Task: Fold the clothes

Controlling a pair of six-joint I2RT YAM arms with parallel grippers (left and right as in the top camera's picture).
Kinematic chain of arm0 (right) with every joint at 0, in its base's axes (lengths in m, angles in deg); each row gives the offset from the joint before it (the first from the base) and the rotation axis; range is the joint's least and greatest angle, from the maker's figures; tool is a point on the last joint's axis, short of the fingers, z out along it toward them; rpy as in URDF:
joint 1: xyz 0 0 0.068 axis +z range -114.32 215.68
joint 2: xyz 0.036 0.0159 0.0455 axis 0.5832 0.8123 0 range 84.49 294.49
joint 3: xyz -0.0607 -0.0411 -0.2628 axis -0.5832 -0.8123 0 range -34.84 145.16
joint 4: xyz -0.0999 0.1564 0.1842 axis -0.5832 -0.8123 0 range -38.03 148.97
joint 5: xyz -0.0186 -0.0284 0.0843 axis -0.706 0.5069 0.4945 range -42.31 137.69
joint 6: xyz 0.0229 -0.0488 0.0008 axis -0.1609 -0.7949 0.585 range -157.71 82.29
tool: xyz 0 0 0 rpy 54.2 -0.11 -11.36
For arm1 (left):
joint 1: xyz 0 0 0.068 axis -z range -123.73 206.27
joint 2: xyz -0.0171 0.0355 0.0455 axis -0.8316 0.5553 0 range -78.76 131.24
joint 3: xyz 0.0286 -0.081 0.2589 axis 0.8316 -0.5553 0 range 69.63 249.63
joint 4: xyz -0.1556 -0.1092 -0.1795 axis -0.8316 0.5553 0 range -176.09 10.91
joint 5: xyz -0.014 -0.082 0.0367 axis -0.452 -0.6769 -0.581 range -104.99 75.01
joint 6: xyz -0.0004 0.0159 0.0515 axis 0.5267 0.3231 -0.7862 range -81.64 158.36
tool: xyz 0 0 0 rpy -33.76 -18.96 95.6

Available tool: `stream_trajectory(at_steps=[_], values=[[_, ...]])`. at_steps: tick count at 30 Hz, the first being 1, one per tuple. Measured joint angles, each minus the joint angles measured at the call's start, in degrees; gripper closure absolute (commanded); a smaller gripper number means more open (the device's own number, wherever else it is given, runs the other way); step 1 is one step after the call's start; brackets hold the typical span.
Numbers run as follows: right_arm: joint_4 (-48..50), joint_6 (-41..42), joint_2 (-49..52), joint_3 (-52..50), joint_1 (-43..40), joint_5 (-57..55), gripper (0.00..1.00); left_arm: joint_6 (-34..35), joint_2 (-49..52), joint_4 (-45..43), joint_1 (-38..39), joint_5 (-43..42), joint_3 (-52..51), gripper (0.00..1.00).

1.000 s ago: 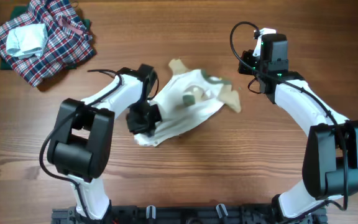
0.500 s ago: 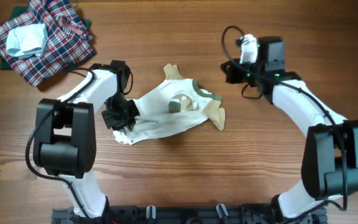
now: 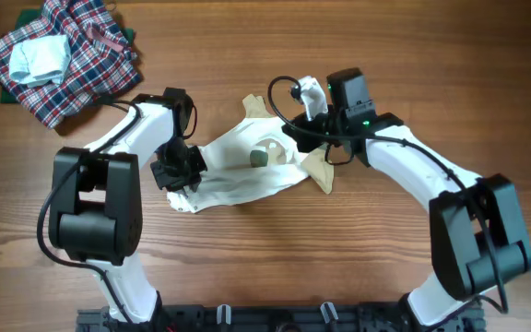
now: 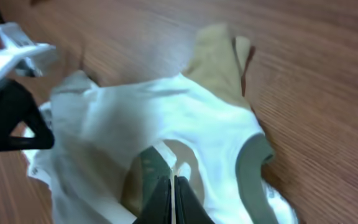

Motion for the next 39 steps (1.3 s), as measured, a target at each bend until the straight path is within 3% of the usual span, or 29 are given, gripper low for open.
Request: stream_trajectory(at_steps=[12,20,28,33,36,39], values=[[0.1,-1.6,9.1,0.0,1.4,-9.2,0.96,-0.2,0.0,-0.4,0.0,0.1,0.0,0.76],[2.1,-1.6,9.1,0.1,1.8,-15.5,0.96,-0.9,-0.2,-0.4,0.0,0.6,0.0,0.68],[2.5,0.6,9.1,0.7,0.6,-26.1,0.96,-2.1,-0.4,-1.6,-0.1,0.8,0.0,0.67],[2.4,2.6,9.1,0.7,-2.0,-28.5,0.96,-3.9,-0.5,-2.6,-0.1,0.7,0.0,0.61],[1.8,3.6,9.1,1.0,-3.3,-28.7,0.96,-4.1,-0.7,-3.9,-0.1,0.2,0.1,0.49],[1.4,3.9,9.0,1.0,-3.5,-29.1,0.96,-5.1,-0.9,-5.7,0.1,-0.7,0.2,0.44]])
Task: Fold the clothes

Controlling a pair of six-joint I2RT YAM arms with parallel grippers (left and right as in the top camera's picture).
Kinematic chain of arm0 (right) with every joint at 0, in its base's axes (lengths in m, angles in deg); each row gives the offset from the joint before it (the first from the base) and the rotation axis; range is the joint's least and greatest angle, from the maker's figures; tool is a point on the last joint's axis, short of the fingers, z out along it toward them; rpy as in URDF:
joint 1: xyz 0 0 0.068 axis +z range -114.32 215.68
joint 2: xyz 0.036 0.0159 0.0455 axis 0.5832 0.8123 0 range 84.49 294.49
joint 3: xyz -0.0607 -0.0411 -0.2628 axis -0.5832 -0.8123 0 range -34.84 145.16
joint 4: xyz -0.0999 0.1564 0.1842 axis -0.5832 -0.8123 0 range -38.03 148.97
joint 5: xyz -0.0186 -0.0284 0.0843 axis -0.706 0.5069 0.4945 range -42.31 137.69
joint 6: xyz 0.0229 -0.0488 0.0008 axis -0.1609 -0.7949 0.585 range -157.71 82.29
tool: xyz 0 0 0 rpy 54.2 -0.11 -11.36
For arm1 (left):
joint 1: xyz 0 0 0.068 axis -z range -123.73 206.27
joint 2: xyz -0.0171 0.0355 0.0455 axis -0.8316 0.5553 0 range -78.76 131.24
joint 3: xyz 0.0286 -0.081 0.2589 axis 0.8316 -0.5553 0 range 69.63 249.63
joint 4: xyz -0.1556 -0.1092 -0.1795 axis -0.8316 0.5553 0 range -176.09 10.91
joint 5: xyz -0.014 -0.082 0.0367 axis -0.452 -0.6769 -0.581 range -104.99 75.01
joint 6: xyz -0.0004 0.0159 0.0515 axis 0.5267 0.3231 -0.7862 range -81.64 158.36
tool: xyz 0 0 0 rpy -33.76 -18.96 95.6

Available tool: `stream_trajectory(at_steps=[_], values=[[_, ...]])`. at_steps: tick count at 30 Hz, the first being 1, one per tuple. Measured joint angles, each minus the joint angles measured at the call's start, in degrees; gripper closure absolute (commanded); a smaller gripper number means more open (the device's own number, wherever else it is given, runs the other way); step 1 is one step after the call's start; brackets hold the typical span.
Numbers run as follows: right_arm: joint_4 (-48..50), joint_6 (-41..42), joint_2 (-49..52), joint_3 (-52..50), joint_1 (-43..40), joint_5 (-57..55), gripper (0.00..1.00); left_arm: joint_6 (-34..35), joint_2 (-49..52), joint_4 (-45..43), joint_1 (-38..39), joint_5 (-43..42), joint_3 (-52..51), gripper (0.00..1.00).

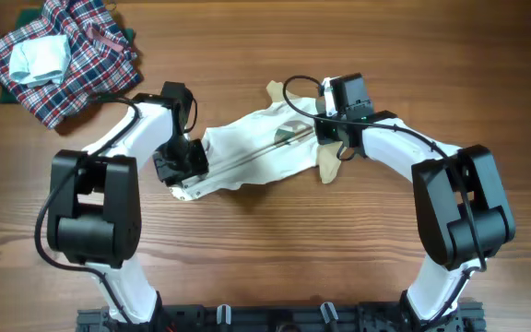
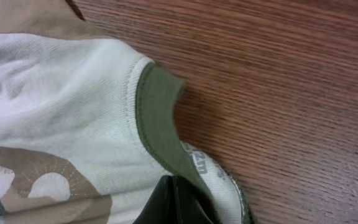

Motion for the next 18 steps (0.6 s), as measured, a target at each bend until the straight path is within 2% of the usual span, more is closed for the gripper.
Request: stream_trajectory(at_steps=[12,16,18], values=[[-6.5,5.6,-0.5,1.3,-1.1,-3.8,0.96,-3.8,-0.7,-14.9,0.0,-0.7,0.5,0.41],[-8.8,9.9,-0.8,1.6,-1.1,-5.5,0.96,-7.0,-0.4,-21.0,0.0,-0.7,0.5,0.27],[-10.5,13.5,-0.9,1.9,-1.1,-6.7,0.96,-8.2,-0.3,-22.6,0.0,-1.0,0.5,0.13]])
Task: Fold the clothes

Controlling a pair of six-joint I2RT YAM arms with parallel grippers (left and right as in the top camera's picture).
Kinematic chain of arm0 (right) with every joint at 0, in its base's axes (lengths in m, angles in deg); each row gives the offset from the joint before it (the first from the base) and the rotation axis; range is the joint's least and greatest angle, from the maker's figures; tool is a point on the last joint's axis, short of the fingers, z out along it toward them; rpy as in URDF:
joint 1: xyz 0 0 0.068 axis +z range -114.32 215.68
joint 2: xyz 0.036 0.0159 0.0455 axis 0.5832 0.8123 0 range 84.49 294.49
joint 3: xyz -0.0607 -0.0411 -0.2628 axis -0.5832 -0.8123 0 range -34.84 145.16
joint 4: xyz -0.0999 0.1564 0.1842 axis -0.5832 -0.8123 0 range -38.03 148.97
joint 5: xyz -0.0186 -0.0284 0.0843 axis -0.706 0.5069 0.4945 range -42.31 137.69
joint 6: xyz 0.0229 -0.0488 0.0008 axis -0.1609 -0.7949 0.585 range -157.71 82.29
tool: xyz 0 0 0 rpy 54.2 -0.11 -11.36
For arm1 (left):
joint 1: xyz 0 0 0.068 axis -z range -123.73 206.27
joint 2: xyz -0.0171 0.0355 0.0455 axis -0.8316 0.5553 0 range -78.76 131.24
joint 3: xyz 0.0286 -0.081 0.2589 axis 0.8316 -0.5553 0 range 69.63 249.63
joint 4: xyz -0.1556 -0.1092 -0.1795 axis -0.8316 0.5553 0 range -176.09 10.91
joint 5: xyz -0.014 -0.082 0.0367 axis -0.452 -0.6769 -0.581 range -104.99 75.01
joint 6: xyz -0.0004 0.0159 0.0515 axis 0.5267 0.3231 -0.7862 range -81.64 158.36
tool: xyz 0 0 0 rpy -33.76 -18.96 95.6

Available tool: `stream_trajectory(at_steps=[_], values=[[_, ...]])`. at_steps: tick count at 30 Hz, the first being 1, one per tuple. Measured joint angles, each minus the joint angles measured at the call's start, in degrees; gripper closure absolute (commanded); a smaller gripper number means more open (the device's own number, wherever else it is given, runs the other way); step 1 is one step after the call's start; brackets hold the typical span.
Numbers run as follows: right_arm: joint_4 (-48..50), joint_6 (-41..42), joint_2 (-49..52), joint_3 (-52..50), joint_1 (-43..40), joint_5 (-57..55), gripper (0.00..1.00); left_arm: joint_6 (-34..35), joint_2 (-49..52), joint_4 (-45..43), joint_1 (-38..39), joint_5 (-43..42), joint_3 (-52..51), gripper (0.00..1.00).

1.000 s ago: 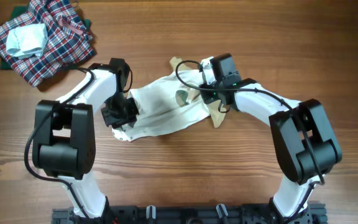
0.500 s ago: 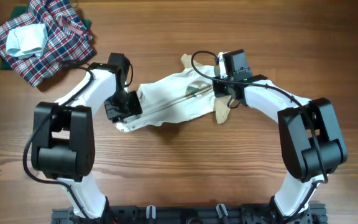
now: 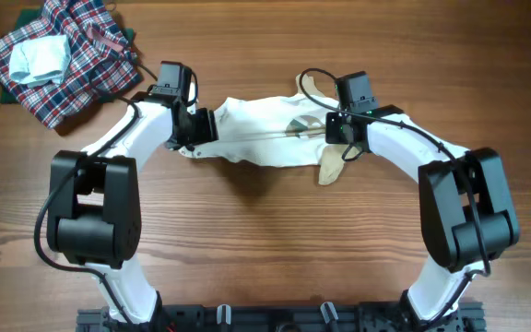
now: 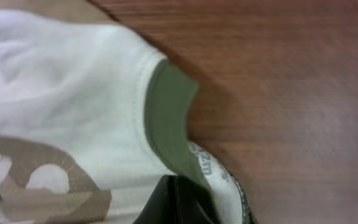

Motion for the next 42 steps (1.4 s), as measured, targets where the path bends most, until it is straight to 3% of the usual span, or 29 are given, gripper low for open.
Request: stream_trajectory(at_steps=[8,11,13,15,17,20,24,27,31,42], values=[[-2.8,5.6,-1.1,-0.5,-0.4,-4.3,0.92,-1.7,1.0,9.7,-0.2,1.5,9.5,0.10],[-3.7,5.2,-3.6,-1.8,-1.1,-4.9,0.61,-1.8,0.4,14.8,0.2,1.7,14.7,0.11],[-3.7,3.9,-7.7,-2.3,-1.4,-4.4,0.51,-1.7,-1.1,17.4,1.2,1.0,15.4,0.11],[-4.3,1.9,-14.0,-2.3,-1.4,-2.4,0.50,-1.7,-3.0,21.0,3.4,-2.1,15.5,0.12],[-5.6,0.5,-17.4,-2.3,-1.4,-0.6,0.53,-1.7,-3.7,22.8,5.2,-5.5,15.5,0.19],[-8.5,-1.4,-20.3,-2.2,-1.4,5.0,0.73,-0.4,-3.7,23.7,9.5,-9.8,15.3,0.31],[-11.4,-3.5,-19.2,-2.4,-1.4,10.2,0.92,1.9,-2.6,22.9,14.7,-12.2,14.3,0.61],[-11.5,-4.0,-17.3,-3.1,-1.4,12.1,0.96,3.7,-0.1,21.6,16.4,-12.9,14.1,0.83],[-10.8,-4.1,-13.3,-3.4,-1.4,12.9,0.96,4.5,2.6,20.3,16.0,-13.1,13.9,0.91],[0.7,-4.1,-7.8,-4.0,-1.4,13.2,0.96,4.8,8.7,19.9,15.5,-13.3,13.8,0.91]])
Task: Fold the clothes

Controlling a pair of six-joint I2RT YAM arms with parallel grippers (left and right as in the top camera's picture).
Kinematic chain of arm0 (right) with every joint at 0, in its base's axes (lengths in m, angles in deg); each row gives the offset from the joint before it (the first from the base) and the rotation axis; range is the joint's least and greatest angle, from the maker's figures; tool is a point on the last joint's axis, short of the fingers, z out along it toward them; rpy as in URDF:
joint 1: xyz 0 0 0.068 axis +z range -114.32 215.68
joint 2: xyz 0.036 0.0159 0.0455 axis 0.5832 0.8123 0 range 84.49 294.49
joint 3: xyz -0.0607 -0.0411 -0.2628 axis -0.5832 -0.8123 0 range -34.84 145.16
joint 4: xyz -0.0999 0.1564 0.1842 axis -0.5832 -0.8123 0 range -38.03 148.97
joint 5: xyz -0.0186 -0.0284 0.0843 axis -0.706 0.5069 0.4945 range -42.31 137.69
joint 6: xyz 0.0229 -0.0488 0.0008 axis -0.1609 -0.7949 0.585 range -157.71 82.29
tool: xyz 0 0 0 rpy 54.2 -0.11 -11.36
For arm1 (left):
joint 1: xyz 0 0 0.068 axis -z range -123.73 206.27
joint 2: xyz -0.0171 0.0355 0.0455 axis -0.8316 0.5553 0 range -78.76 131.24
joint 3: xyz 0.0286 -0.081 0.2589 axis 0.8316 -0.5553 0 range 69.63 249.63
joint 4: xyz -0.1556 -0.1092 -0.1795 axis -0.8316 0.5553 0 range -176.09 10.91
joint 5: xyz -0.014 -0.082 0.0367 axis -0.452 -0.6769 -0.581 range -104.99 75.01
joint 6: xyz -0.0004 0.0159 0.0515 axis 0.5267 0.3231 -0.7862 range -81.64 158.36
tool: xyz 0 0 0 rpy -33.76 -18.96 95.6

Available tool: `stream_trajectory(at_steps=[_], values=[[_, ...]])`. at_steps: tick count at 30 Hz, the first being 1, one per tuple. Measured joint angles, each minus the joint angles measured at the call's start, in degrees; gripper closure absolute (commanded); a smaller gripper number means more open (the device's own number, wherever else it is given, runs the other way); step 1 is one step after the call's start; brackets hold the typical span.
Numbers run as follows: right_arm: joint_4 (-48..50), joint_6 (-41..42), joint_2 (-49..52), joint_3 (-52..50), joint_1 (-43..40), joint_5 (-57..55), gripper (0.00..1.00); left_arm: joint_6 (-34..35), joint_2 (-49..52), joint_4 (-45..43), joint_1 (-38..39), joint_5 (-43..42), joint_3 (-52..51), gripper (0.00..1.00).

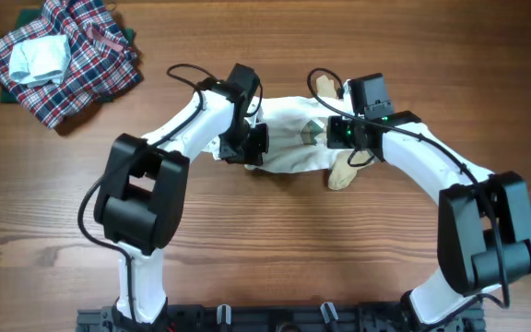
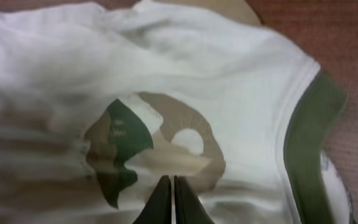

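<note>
A white shirt (image 1: 289, 146) with a green and tan print (image 2: 143, 144) and a green collar (image 2: 303, 143) lies bunched at the middle of the wooden table (image 1: 265, 240). Tan sleeves stick out at its far end (image 1: 324, 85) and its near right (image 1: 344, 171). My left gripper (image 1: 253, 144) is at the shirt's left edge and seems shut on it; no wrist view shows it. My right gripper (image 2: 172, 180) is shut on the fabric just below the print, with the collar to its right.
A pile of red plaid clothes (image 1: 81, 46) with a pale blue cloth (image 1: 40, 57) on top lies at the far left corner. Black cables loop over both wrists, above the shirt.
My left gripper has moved right, from the shirt's stretched left end to close by the right gripper, with the fabric's edge. The shirt is short and slack now, no longer taut.
First the shirt hung loose between both shut grippers. Then it was pulled taut on a slant, then taut and level farther back on the table. Now its left end has been brought over towards the right one and the cloth is bunched.
</note>
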Motion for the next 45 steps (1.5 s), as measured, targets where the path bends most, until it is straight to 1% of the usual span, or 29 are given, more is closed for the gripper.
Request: stream_trajectory(at_steps=[3,10,14,19,25,31,33,37,40,44,45], values=[[2.0,0.0,0.5,0.0,0.0,0.0,0.96,0.0,1.1,0.0,0.0,-0.3,0.0,0.90],[3.3,0.0,3.6,0.0,0.0,-0.7,0.96,0.0,1.5,0.3,0.0,-0.3,0.0,0.90],[5.7,-0.2,6.1,0.0,0.0,-2.2,0.96,0.0,1.5,3.0,0.0,1.2,0.0,0.90],[9.1,-0.4,6.9,0.0,-0.9,-2.7,0.96,0.0,1.6,8.1,0.0,2.5,0.0,0.89],[9.9,-0.4,7.2,0.0,-3.7,-2.8,0.96,-0.1,1.6,11.6,0.0,3.0,0.0,0.89],[9.9,-0.4,7.2,0.0,-4.1,-2.8,0.96,-0.5,1.6,12.4,0.0,3.8,0.0,0.94],[9.9,-0.4,7.2,0.0,-4.1,-2.8,0.96,-0.5,1.6,11.9,0.0,4.1,0.0,0.96],[9.9,-0.4,7.2,0.0,-4.1,-2.8,0.96,-0.5,1.3,9.3,0.2,4.2,0.0,0.96],[9.8,-0.4,7.2,0.0,-4.1,-2.8,0.96,-0.4,-1.0,4.1,1.1,4.3,0.0,0.96],[9.8,-0.4,7.2,0.0,-4.1,-2.8,0.95,0.5,-4.9,-6.1,2.3,4.2,0.4,0.96],[9.7,-0.4,7.2,0.0,-4.1,-2.8,0.96,0.9,-5.0,-7.5,2.5,4.0,0.6,0.96]])
